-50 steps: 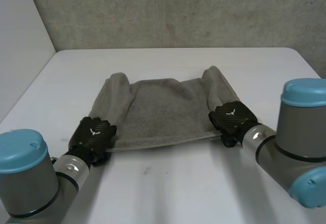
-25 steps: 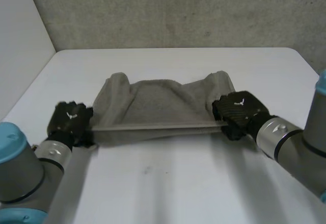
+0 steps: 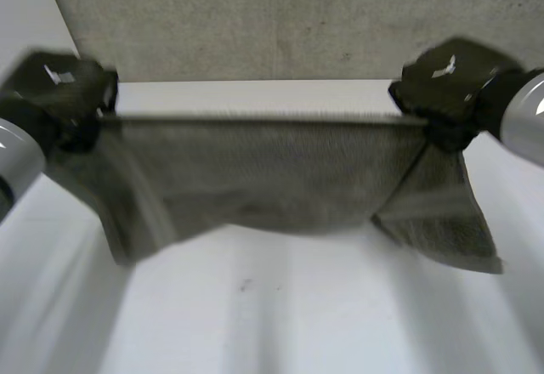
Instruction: Fold the towel.
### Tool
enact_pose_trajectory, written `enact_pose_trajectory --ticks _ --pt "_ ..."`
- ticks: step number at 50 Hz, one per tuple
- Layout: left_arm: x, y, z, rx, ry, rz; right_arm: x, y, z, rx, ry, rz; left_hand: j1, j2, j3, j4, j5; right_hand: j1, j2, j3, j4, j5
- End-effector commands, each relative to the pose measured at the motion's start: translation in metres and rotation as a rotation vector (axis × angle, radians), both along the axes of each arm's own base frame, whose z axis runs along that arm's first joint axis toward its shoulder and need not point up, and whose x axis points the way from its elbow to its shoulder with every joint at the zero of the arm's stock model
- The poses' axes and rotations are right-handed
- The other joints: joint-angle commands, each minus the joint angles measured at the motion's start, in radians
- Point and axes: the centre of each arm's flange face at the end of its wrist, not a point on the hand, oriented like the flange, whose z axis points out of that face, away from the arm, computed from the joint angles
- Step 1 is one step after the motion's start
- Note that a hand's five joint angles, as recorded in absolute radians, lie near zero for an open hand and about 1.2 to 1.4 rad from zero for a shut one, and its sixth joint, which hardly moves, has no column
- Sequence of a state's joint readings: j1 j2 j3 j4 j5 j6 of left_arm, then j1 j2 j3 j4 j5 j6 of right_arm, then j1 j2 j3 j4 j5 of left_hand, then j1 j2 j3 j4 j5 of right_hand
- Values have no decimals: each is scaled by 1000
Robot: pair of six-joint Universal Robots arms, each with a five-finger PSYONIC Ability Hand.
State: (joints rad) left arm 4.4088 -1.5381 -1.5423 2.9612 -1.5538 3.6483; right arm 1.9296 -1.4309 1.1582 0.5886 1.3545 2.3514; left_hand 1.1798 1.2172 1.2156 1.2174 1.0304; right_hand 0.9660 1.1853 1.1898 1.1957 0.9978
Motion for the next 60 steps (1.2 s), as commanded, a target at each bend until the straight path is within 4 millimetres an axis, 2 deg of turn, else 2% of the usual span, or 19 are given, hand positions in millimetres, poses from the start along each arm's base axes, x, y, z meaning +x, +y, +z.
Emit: enact_pose_trajectory --ticks 1,4,8,11,13,16,18,21,24,30,32,34,35,37,43,46,55,57,60 --pt "-5 -35 -76 292 -99 17 11 -37 -72 167 159 -51 217 179 181 179 191 430 211 206 201 224" --pt "-11 -56 -92 316 -106 21 21 -52 -93 172 173 -57 217 179 181 179 191 430 211 206 201 224" --pt "-22 -81 -83 235 -79 16 32 -78 -86 43 117 -83 217 179 181 179 191 430 211 206 201 224" --pt "-36 -106 -47 42 -11 2 40 -108 -50 -194 -12 -161 217 179 181 179 191 430 211 206 201 224" --pt "-49 -122 12 -230 109 -6 43 -126 4 -463 -207 -231 217 179 181 179 191 430 211 206 201 224" --pt "-58 -122 43 -369 196 -15 41 -128 33 -597 -314 -249 217 179 181 179 191 430 211 206 201 224" --pt "-62 -110 100 -619 367 -25 36 -117 79 -824 -474 -239 217 179 181 179 191 430 211 206 201 224" --pt "-57 -97 132 -789 473 -22 30 -99 102 -951 -547 -224 217 179 181 179 191 430 211 206 201 224" --pt "-57 -90 134 -820 487 -31 29 -92 102 -952 -541 -209 217 179 181 179 191 430 211 206 201 224" --pt "-55 -81 83 -666 422 -31 28 -84 56 -741 -405 -162 217 179 181 179 191 430 211 206 201 224" --pt "-55 -79 61 -600 393 -29 27 -77 19 -562 -302 -148 217 179 181 179 191 430 211 206 201 224" --pt "-53 -73 14 -469 336 -27 25 -74 3 -485 -256 -143 217 179 181 179 191 430 211 206 201 224" --pt "-53 -73 14 -469 336 -27 25 -74 3 -485 -256 -143 217 179 181 179 191 430 211 206 201 224" --pt "-52 -63 -36 -334 278 -42 23 -61 -41 -287 -143 -114 217 179 181 179 191 430 211 206 201 224" --pt "-46 -45 -133 -61 158 -55 22 -48 -130 11 4 -71 217 179 181 179 191 430 211 206 201 224" --pt "-42 -36 -160 14 104 -50 20 -45 -163 110 31 -73 217 179 181 179 191 430 211 206 201 224" --pt "-29 -22 -170 47 29 -35 15 -30 -199 240 64 -76 217 179 181 179 191 284 65 61 55 78" --pt "-22 -23 -156 10 41 -12 12 -27 -199 266 31 -91 217 179 181 179 191 -136 -355 -360 -366 -342" --pt "-14 -25 -148 -12 49 11 4 -32 -192 274 -41 -144 217 179 181 179 191 -361 -580 -585 -590 -567"
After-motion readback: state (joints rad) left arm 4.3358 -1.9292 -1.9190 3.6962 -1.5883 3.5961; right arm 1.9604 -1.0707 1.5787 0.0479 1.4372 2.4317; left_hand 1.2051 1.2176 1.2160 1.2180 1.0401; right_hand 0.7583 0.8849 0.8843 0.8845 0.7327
